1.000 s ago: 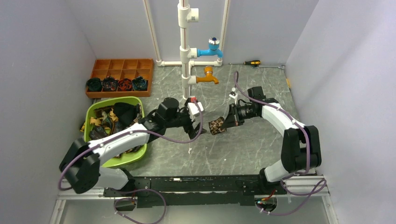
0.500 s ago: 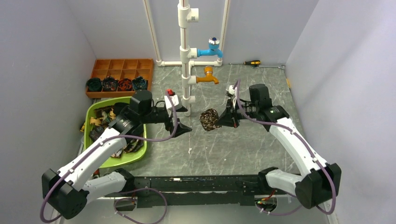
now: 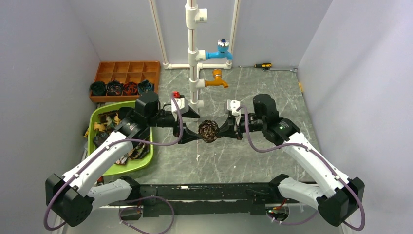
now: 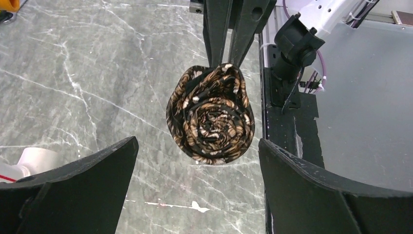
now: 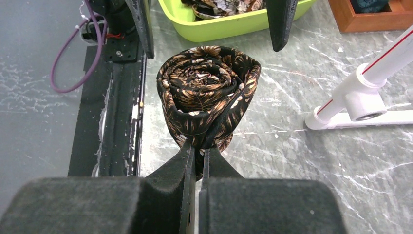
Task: Roll the ties
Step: Place the tie in the storage box.
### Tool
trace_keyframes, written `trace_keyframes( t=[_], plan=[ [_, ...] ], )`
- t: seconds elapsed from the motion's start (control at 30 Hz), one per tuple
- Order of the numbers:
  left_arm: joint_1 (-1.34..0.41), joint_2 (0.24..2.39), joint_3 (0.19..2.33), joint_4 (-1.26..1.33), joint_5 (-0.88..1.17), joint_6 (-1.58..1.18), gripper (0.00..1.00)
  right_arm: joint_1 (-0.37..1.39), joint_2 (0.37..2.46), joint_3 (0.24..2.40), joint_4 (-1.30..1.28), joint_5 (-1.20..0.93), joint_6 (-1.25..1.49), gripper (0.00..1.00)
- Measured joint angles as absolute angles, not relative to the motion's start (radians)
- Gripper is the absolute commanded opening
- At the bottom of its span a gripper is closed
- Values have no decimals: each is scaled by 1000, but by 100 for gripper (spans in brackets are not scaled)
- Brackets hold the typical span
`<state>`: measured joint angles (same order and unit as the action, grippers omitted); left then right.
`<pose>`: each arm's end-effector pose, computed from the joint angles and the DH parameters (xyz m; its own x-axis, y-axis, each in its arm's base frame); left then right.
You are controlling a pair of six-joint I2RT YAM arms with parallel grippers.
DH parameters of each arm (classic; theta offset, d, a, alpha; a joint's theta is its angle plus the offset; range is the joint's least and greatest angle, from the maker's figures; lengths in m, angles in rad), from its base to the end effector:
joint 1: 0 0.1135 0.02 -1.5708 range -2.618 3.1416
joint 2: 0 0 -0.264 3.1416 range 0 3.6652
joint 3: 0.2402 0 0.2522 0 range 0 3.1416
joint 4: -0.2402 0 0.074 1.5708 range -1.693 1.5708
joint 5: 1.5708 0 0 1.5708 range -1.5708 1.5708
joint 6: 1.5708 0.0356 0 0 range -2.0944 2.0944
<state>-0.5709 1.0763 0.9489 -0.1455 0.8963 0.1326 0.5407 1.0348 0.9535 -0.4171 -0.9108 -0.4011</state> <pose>0.1852 -0.1520 0.3483 -0.0965 0.1601 -0.9824 0.9918 0.0987 -0.0813 0.1727 0.1365 0.3346 -0.0218 -0.2923 -0.9561 -0.9982 0.0591 0.0047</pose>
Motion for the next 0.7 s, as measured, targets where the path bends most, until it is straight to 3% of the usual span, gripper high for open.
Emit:
trace_keyframes(
  t=[0.7],
  plan=[
    [-707,1115,993,-253,794,242,99,620,1049,954,-419,-809,-446,0]
  ],
)
